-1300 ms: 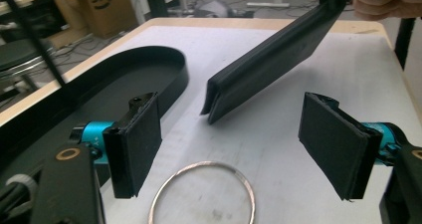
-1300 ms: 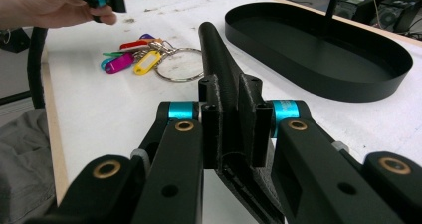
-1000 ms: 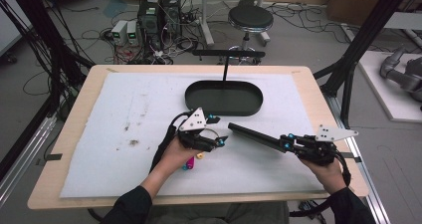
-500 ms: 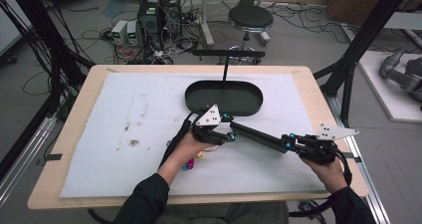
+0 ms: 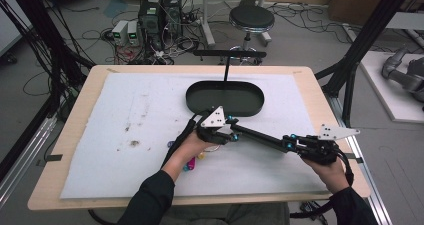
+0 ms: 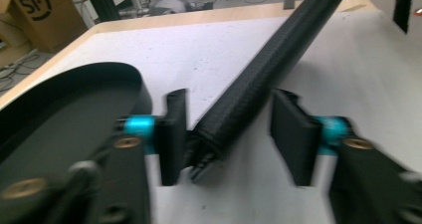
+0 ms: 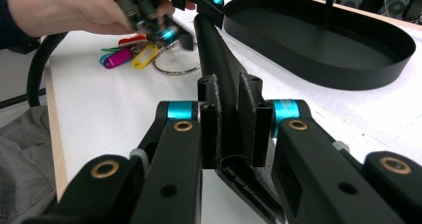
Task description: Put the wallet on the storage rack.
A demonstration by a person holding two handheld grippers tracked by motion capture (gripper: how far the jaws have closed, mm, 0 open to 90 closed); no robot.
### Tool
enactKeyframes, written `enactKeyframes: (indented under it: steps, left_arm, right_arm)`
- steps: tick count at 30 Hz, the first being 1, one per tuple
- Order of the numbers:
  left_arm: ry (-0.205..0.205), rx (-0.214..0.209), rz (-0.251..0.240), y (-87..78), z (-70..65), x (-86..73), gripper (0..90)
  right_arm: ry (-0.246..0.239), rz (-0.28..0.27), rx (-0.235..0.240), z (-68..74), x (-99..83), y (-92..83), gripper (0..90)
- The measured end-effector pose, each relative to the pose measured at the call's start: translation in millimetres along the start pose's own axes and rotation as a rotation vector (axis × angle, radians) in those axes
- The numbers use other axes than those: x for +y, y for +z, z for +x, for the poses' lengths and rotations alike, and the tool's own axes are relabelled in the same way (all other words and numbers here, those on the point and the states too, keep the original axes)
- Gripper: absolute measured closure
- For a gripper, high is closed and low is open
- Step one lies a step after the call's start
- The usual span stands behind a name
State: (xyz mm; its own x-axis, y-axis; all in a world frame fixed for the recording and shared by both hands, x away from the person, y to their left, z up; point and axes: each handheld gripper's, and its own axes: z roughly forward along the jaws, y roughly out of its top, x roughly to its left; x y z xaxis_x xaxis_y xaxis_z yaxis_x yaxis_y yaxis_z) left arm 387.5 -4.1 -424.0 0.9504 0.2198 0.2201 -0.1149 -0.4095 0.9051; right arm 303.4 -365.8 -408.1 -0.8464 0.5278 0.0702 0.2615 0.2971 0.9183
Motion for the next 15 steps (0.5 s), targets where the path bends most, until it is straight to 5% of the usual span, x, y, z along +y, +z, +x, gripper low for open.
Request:
enactKeyframes:
  steps: [4,8,15]
  left_arm:
    - [0.021,-0.016,0.023,-4.4,-1.2,2.7,68.4]
    - [0.005,-0.068,-0.015,-12.9,-5.0,9.8,74.7]
    - [-0.031,-0.127,-0.031,-31.4,-16.4,16.7,76.4]
  right_arm:
    - [0.015,0.000,-0.020,-1.7,-1.0,-0.1,79.3]
    - [0.035,-0.026,-0.028,-4.3,-1.7,-2.2,78.2]
    - [0.057,-0.062,-0.043,-3.0,-0.2,-2.8,54.7]
